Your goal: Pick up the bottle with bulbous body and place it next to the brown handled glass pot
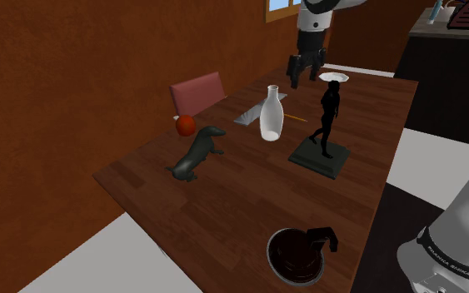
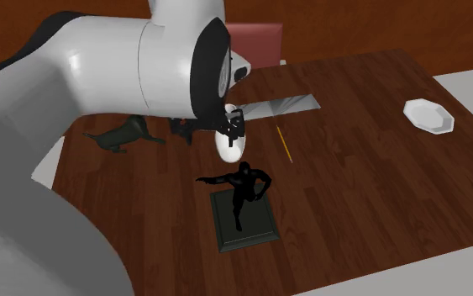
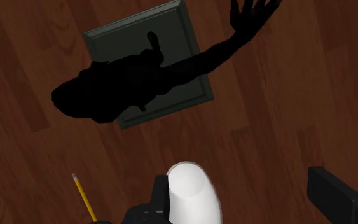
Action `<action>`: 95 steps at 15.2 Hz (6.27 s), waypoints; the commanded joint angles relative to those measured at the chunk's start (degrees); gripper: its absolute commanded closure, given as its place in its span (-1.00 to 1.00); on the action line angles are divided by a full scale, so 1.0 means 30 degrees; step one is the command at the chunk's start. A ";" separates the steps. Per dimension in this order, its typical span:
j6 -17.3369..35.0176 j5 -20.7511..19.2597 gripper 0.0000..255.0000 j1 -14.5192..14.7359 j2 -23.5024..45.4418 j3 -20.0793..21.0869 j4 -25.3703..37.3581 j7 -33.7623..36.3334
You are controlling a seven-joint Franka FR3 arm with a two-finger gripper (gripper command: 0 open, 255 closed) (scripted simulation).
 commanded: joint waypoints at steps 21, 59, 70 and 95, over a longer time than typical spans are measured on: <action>0.2787 0.1669 -1.00 -0.0849 1.0499 -0.0350 0.8320 -0.1787; -0.2472 0.1556 1.00 -0.0990 1.0195 -0.0438 1.3284 -0.1657; -0.5840 0.1703 1.00 -0.1257 1.1143 -0.0449 1.7597 -0.1645; -0.8570 0.0397 1.00 0.3239 0.6886 0.1147 1.6123 0.4127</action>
